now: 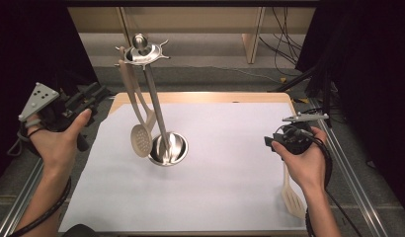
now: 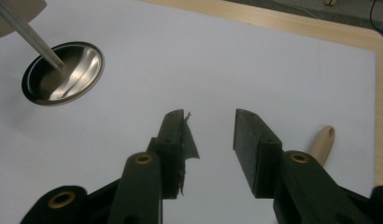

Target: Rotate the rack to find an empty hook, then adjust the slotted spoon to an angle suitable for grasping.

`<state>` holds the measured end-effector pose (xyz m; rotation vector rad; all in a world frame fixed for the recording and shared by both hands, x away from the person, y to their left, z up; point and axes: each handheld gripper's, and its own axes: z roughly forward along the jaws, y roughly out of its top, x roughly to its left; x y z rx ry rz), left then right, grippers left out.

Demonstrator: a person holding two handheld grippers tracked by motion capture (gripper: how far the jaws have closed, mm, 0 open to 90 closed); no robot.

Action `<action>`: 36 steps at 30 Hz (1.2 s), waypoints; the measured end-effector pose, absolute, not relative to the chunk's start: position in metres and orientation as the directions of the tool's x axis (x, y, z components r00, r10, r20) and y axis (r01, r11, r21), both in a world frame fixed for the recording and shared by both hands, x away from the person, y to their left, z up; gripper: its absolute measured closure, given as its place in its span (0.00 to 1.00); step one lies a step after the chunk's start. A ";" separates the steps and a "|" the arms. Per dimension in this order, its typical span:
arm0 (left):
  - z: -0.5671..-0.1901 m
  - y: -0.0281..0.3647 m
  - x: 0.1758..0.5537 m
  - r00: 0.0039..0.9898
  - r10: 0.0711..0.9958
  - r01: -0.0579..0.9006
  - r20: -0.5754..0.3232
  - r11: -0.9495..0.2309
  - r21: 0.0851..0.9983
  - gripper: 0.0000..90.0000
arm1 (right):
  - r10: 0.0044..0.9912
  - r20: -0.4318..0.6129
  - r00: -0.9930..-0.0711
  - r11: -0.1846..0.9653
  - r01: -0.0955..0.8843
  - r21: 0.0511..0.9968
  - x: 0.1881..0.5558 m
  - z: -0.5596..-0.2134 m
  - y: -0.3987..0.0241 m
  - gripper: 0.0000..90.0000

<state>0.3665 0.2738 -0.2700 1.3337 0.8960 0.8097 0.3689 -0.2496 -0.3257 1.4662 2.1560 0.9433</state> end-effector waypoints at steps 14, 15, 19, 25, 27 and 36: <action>-0.269 0.270 0.380 0.466 0.881 0.008 -0.078 0.083 0.996 0.67 | 0.952 0.041 -0.304 0.217 0.762 0.610 0.364 -0.343 -0.286 0.74; -0.270 0.270 0.380 0.467 0.881 0.015 -0.076 0.078 0.997 0.67 | 0.952 0.041 -0.304 0.217 0.762 0.610 0.364 -0.343 -0.286 0.74; -0.272 0.270 0.378 0.467 0.880 0.034 -0.086 0.079 0.996 0.64 | 0.960 0.056 -0.276 0.202 0.813 0.547 0.370 -0.351 -0.292 0.75; -0.270 0.272 0.374 0.456 0.886 0.036 -0.086 0.079 0.996 0.62 | 0.978 0.063 -0.200 0.154 0.887 0.435 0.382 -0.375 -0.297 0.75; -0.271 0.272 0.373 0.456 0.886 0.037 -0.083 0.075 0.997 0.62 | 0.985 0.061 -0.162 0.125 0.909 0.397 0.386 -0.383 -0.301 0.75; -0.273 0.281 0.365 0.433 0.897 0.054 -0.089 0.073 0.996 0.61 | 0.990 0.071 -0.124 0.098 0.950 0.296 0.403 -0.412 -0.315 0.76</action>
